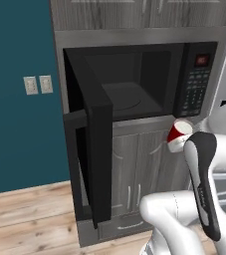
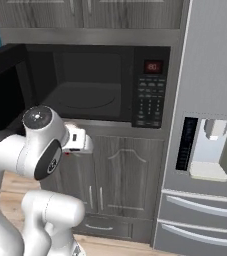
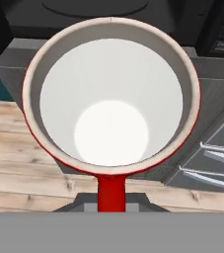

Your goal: Pick the mug from the counter and place it inside the microwave. Then close the microwave.

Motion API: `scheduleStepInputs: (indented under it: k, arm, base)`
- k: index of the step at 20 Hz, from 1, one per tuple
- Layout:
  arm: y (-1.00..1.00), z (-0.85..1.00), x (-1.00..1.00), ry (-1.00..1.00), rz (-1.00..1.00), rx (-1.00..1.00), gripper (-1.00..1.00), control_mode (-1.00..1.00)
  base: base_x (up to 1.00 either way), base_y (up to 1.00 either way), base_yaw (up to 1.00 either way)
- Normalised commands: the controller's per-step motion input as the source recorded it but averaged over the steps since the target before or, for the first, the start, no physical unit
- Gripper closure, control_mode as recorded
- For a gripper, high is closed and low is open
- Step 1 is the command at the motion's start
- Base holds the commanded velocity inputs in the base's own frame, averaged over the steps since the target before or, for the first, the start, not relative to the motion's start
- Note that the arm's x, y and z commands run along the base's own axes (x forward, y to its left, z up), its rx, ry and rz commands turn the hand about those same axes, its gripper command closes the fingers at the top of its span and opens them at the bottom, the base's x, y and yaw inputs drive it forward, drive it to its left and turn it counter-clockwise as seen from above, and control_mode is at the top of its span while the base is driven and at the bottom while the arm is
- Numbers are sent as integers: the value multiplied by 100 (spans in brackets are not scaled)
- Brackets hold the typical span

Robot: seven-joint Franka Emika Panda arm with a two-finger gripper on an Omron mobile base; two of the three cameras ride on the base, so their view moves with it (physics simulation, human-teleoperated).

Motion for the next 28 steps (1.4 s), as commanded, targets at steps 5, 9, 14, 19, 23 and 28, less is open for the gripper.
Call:
scheduleStepInputs:
  k: [5, 9, 14, 19, 23, 28]
  arm:
    - [13, 31, 12, -2, 0, 0, 100, -100]
    - [19, 34, 9, 0, 0, 0, 100, -100]
    - [20, 39, 8, 3, 0, 0, 100, -100]
    - [7, 6, 35, 1, 0, 0, 100, -100]
    - [0, 0, 66, 0, 0, 0, 100, -100]
    - [0, 1, 64, 0, 0, 0, 100, -100]
  base:
    - [0, 0, 0]
    - [0, 0, 0]
    - [0, 0, 0]
    - [0, 0, 0]
    - [0, 0, 0]
    - [0, 0, 0]
